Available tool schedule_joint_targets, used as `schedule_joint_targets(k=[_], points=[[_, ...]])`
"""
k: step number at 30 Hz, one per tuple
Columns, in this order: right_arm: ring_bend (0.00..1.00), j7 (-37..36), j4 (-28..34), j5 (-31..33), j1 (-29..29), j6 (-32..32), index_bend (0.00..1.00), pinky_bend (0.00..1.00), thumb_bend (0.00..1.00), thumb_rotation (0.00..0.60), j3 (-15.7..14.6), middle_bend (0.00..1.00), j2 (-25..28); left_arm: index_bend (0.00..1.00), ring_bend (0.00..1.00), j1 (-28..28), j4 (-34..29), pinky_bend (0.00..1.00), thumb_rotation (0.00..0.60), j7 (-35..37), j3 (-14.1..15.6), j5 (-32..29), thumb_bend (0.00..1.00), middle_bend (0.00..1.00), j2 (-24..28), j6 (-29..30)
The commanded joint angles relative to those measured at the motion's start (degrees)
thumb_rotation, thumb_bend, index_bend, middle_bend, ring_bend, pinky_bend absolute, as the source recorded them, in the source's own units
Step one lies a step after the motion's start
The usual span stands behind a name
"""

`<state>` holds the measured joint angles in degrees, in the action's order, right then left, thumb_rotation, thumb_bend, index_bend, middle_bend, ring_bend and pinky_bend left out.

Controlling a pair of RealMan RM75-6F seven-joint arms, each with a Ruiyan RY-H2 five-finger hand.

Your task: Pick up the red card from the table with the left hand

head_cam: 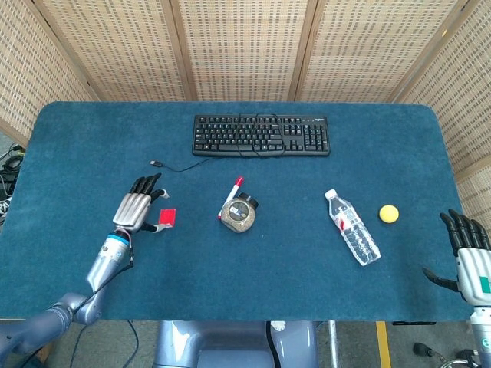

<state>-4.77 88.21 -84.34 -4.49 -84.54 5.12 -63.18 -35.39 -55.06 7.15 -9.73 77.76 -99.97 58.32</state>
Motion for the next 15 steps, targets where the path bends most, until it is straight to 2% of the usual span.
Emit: schedule_joint_targets(k=[1,7,15], points=[[0.0,0.2,0.1,-0.2,0.0,0.0,0.0,0.0,0.0,0.6,-0.1,0.0,0.0,0.33,0.0,0.7,-2.8,0.0,0.6,1.5,0.3,0.9,0.15,0.0,2.5,1.0],[0.0,0.5,0.4,-0.3,0.1,-0.2,0.0,0.0,0.0,0.6,-0.2,0.0,0.0,0.33,0.0,1.8,-8.3,0.0,0.6,0.2,2.5,1.3,0.15,0.0,6.1,0.2],[0.0,0.5,0.4,-0.2,0.1,-0.2,0.0,0.0,0.0,0.6,-0.2,0.0,0.1,0.36,0.0,1.7,-10.4,0.0,0.6,-2.5,3.2,0.5,0.15,0.0,6.3,-1.0]])
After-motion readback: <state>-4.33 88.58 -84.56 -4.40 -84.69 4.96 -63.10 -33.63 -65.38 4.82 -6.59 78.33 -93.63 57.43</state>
